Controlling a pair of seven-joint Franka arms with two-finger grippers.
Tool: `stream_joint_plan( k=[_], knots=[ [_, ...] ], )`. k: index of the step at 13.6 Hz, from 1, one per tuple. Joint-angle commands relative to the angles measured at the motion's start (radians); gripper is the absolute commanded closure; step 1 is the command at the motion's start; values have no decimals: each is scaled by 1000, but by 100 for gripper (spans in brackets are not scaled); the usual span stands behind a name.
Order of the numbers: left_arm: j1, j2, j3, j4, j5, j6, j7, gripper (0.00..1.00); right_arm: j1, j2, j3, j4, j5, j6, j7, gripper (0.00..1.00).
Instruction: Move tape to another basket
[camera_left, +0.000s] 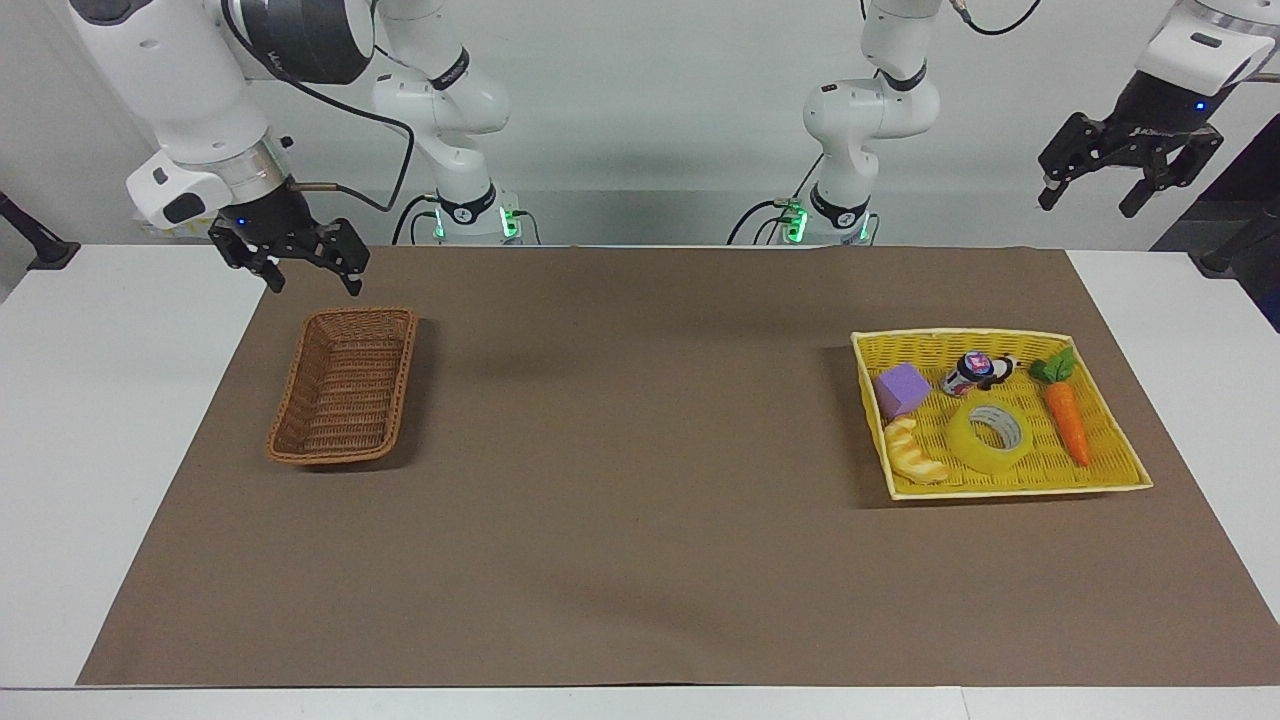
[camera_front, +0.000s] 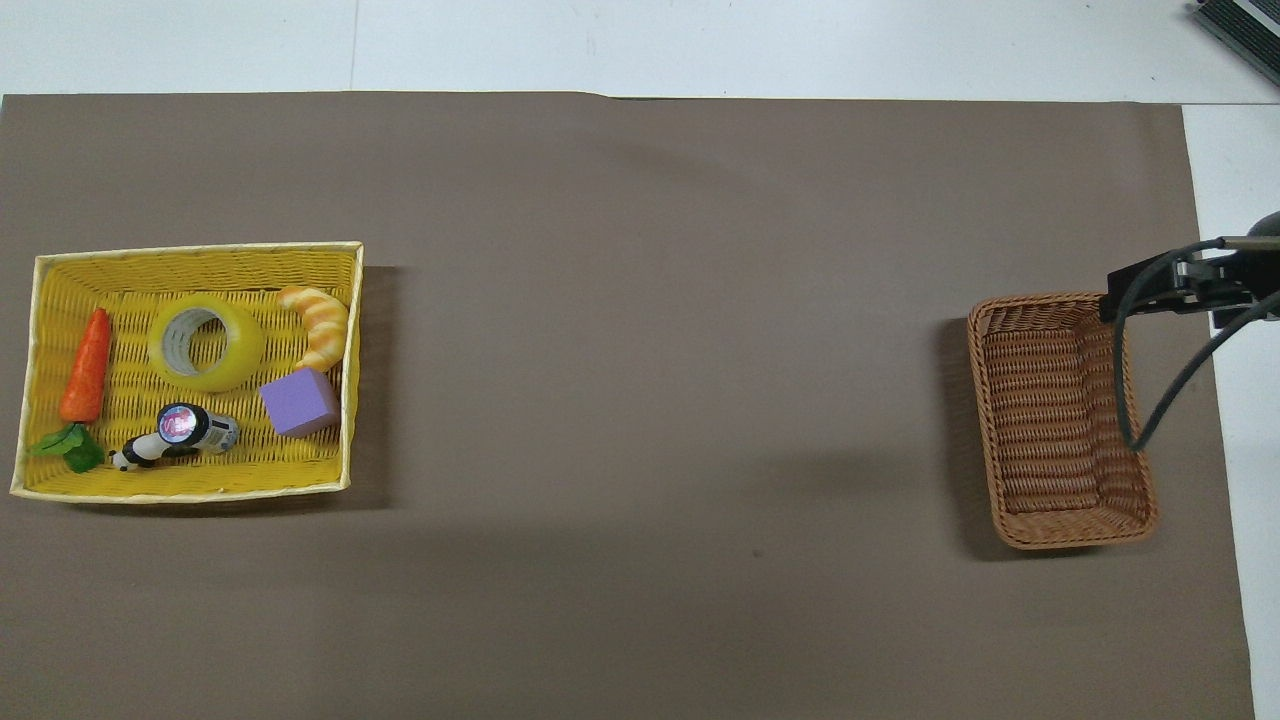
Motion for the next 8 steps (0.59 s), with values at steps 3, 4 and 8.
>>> stream_joint_plan(
  k=[3,4,8],
  knots=[
    [3,-33,-9,-47,15,30,-1,0,-6,-9,6,-15,0,11,-1,0],
    [3,-34,-9,-50,15,28,-2,0,-6,-9,6,-15,-2,11,-1,0],
    [3,-40,-9,-59,15,33,-1,0,-6,-11,6,-15,-2,11,-1,0]
  ],
)
